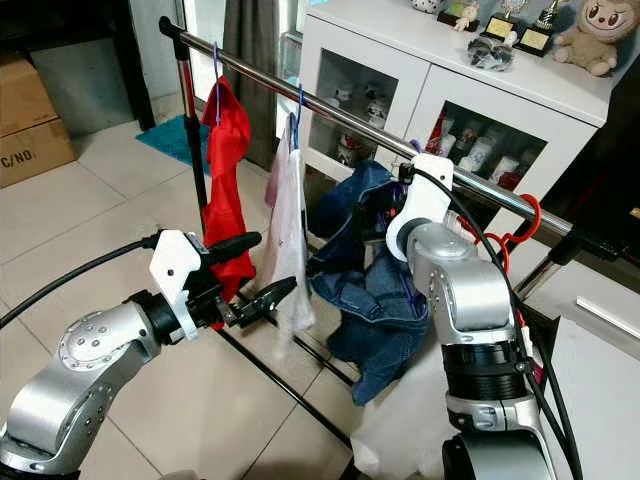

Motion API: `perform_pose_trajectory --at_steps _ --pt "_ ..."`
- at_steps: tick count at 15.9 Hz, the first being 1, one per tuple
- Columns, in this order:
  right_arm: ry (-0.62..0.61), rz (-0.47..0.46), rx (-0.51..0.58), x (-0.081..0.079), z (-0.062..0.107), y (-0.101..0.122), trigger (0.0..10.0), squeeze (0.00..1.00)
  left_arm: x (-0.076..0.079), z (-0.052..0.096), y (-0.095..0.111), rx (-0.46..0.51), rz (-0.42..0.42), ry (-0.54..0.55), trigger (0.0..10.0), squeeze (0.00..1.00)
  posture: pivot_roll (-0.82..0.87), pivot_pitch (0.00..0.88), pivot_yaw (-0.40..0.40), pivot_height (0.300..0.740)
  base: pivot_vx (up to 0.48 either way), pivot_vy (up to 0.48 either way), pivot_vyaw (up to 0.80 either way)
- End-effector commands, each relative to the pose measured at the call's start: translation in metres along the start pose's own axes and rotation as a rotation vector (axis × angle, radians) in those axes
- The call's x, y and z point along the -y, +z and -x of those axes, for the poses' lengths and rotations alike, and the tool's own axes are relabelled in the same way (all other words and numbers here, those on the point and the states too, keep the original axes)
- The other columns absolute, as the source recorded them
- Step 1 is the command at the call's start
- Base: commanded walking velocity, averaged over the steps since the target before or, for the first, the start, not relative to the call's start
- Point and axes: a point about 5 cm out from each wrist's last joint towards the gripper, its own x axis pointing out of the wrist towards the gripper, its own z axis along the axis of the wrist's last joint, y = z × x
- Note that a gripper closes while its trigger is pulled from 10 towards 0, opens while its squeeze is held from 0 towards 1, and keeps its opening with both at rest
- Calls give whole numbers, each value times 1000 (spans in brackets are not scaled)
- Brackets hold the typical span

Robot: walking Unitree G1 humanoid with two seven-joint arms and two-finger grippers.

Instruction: Hang hanger

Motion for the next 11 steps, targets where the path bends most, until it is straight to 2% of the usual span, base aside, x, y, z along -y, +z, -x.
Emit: perform_pose_trajectory --at_steps 1,7,11 --pt "-24 -9 19 4 -1 8 10000 0 3 -3 5 21 -1 -45 10000 0 10 0 -136 740 0 0 0" --pt "5 -62 29 -2 -3 12 10000 0 -14 7 8 -1 -21 -45 10000 0 11 0 -132 740 0 0 0" --pt "6 -76 17 -3 -4 8 10000 0 -15 9 7 -14 -26 -47 10000 0 13 0 -130 740 0 0 0"
